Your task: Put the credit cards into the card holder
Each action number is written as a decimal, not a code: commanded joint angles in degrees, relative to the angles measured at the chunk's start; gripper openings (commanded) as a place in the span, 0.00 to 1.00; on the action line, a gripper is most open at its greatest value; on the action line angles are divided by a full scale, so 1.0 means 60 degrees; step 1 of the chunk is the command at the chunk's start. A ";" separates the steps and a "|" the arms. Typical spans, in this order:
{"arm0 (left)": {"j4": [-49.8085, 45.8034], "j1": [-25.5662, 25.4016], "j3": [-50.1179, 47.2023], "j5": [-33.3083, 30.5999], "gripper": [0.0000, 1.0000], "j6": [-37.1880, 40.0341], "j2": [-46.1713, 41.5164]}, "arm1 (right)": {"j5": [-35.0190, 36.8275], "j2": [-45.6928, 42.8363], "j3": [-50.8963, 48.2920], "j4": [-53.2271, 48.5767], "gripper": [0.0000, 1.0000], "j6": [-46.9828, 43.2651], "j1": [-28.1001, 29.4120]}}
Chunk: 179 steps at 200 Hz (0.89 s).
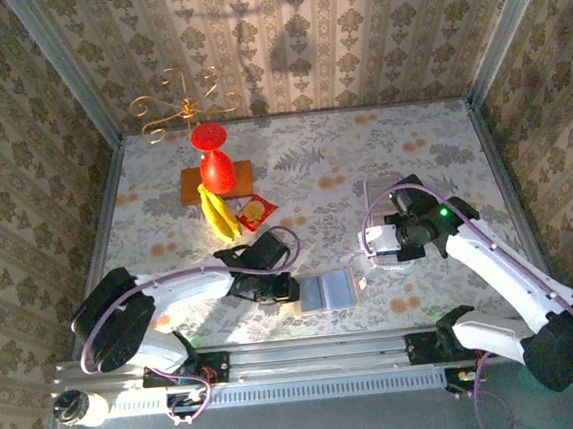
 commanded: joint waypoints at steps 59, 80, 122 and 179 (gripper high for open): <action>-0.0876 -0.0059 0.0259 -0.0512 0.57 -0.0064 -0.0903 | -0.1069 0.0039 0.1955 -0.0753 0.00 0.9366 0.0619; -0.0871 -0.0299 0.0358 -0.0946 0.63 -0.0258 -0.0885 | -0.1193 0.0151 0.1680 -0.0023 0.00 1.2682 0.0972; -0.0977 -0.0730 0.0716 -0.1429 0.67 -0.0486 -0.0256 | -0.1669 -0.1082 -0.0885 0.3706 0.00 1.7775 0.1961; 0.0205 -0.0752 0.0697 -0.0888 0.69 -0.0718 0.0703 | -0.0296 -0.2488 -0.3919 0.6394 0.00 2.0944 0.3427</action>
